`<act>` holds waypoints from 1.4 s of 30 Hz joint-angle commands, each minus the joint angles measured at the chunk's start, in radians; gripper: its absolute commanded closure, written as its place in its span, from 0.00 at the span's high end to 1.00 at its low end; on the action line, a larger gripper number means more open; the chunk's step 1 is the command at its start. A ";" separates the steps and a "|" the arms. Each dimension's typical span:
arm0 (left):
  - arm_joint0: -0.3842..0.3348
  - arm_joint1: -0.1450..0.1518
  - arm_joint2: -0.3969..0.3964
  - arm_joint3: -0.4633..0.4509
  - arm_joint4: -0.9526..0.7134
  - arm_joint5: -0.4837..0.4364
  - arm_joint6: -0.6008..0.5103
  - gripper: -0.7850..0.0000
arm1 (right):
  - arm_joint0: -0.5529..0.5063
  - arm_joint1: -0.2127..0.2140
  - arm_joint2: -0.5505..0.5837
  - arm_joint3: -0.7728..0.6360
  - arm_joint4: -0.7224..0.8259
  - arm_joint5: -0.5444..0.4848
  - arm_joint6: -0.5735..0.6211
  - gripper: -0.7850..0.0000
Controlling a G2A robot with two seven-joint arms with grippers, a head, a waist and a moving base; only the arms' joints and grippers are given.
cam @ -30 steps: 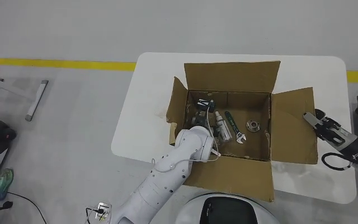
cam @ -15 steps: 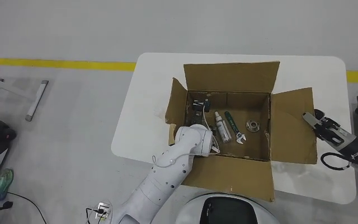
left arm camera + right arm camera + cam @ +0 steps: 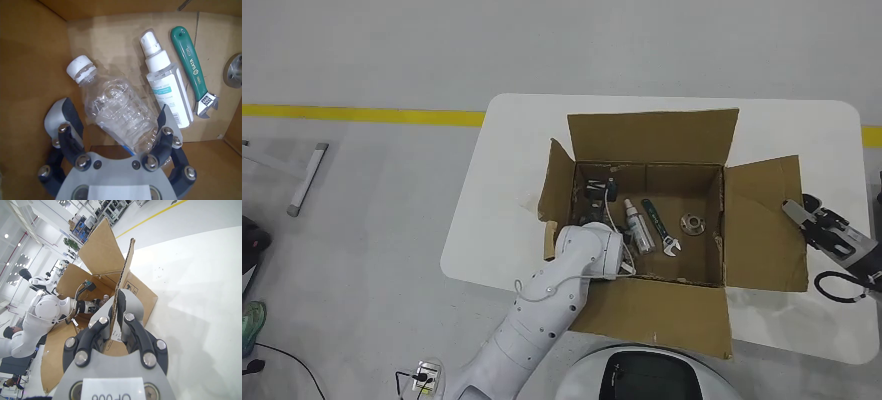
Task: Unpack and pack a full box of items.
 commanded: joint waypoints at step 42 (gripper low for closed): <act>0.075 -0.012 -0.240 -0.542 -0.094 -0.114 -0.034 0.00 | 0.070 0.005 0.064 0.071 0.021 0.018 0.028 0.00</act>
